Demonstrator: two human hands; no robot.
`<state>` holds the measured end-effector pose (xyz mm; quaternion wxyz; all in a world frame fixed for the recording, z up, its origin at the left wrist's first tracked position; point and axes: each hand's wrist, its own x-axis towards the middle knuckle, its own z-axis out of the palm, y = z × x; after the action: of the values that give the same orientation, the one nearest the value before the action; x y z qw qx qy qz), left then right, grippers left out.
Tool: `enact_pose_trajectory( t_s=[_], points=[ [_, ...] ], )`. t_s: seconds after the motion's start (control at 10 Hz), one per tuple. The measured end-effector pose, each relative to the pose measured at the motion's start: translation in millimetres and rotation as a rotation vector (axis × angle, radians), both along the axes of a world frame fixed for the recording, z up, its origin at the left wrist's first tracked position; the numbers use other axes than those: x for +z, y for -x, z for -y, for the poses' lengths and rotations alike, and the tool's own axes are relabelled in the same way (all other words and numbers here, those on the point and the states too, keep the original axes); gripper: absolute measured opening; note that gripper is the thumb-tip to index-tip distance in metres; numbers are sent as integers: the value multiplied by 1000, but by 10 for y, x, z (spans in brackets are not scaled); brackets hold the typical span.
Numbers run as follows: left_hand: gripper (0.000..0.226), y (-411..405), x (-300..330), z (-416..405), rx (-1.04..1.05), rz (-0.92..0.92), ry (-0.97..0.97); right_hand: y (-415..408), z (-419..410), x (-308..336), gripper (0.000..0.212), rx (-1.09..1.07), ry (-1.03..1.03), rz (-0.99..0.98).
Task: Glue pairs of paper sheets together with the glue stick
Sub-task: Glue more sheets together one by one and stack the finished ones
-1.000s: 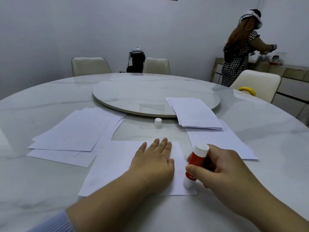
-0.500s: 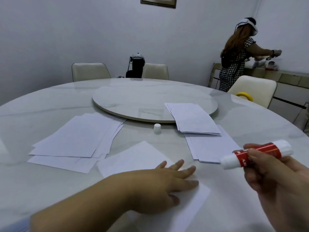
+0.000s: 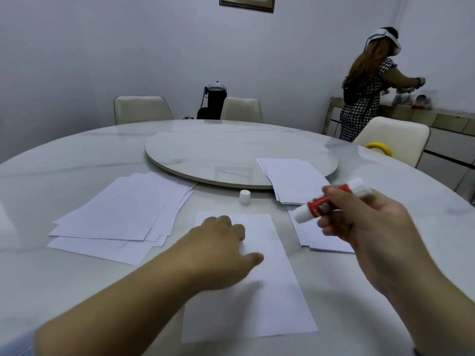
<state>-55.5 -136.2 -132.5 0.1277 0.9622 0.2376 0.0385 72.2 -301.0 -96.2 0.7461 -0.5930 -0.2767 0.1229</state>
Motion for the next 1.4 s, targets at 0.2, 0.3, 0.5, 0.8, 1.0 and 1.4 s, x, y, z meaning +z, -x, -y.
enact_pose_trajectory(
  t_s=[0.2,0.3,0.5,0.8,1.0,1.4],
  points=[
    [59,-299,-243,98,-39,-24,-49,-174,-637,-157,5,-60,331,351],
    [58,-328,-348,45,-40,-86,-76,-276,-783,-275,7,-78,447,445],
    [58,-336,-338,50,-36,-111,-63,-357,-779,-434,6,-31,515,516],
    [59,-329,-313,44,-42,-126,-53,32,-253,-247,17,73,631,617],
    [59,-324,-322,45,-41,-127,-43,404,319,-271,27,185,606,558],
    [58,45,172,-125,-387,-269,280,30,524,-190,31,-27,-234,-182]
  ],
)
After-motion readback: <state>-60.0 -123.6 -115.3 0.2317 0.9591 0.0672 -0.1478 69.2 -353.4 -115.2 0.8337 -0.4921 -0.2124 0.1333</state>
